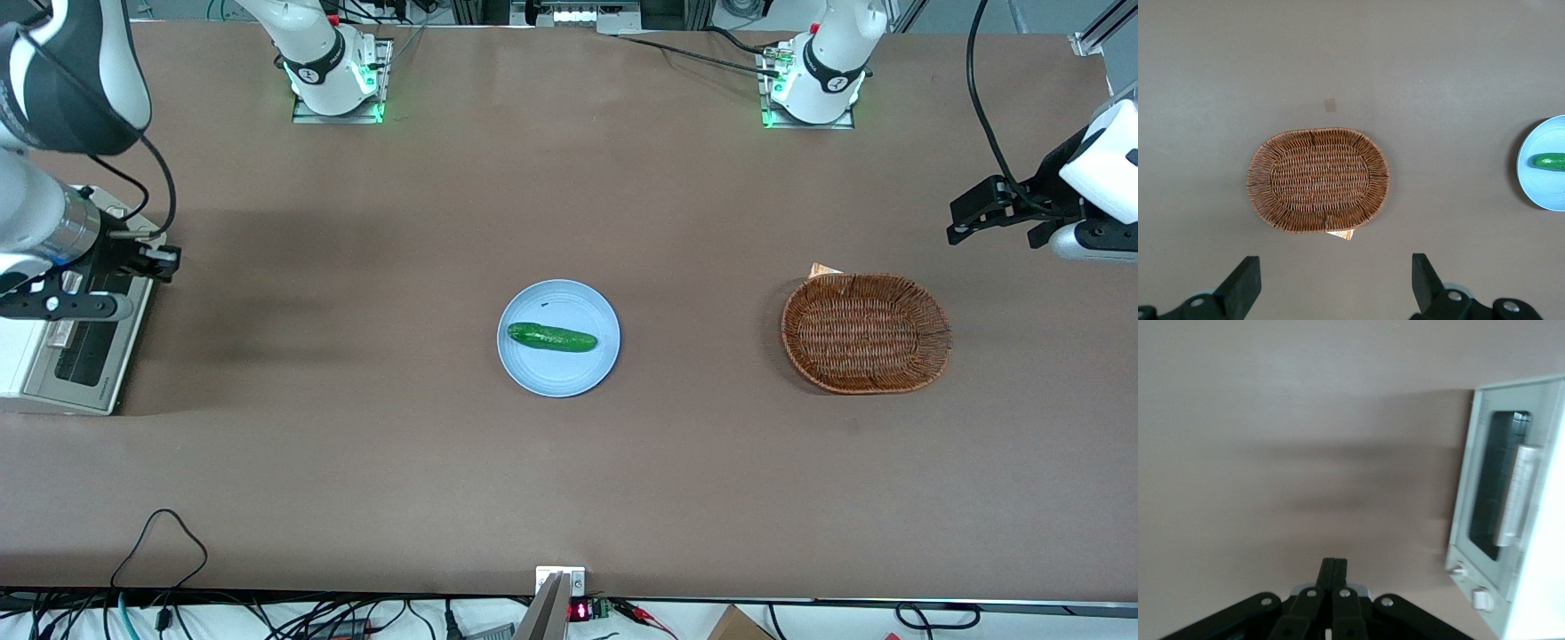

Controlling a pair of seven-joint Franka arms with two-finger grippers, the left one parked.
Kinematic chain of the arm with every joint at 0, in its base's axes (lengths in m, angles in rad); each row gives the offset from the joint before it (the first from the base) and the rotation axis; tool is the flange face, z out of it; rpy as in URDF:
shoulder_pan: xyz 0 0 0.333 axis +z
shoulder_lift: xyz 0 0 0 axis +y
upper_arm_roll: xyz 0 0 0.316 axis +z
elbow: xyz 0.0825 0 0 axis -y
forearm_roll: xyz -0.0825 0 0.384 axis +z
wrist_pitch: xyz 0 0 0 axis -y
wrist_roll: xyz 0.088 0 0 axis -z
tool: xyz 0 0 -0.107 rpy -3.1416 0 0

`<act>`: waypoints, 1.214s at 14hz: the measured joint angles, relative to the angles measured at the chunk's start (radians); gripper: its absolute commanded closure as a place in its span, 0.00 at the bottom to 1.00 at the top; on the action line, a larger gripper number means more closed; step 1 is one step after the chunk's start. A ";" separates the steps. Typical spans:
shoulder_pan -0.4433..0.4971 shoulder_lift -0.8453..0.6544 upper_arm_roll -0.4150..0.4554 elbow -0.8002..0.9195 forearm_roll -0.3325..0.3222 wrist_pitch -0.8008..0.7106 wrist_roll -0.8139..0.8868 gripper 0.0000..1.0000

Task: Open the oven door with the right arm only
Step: 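Close the right gripper and lower it toward the toaster oven door handle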

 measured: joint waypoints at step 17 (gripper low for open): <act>-0.073 0.096 -0.134 -0.270 -0.515 0.332 0.190 1.00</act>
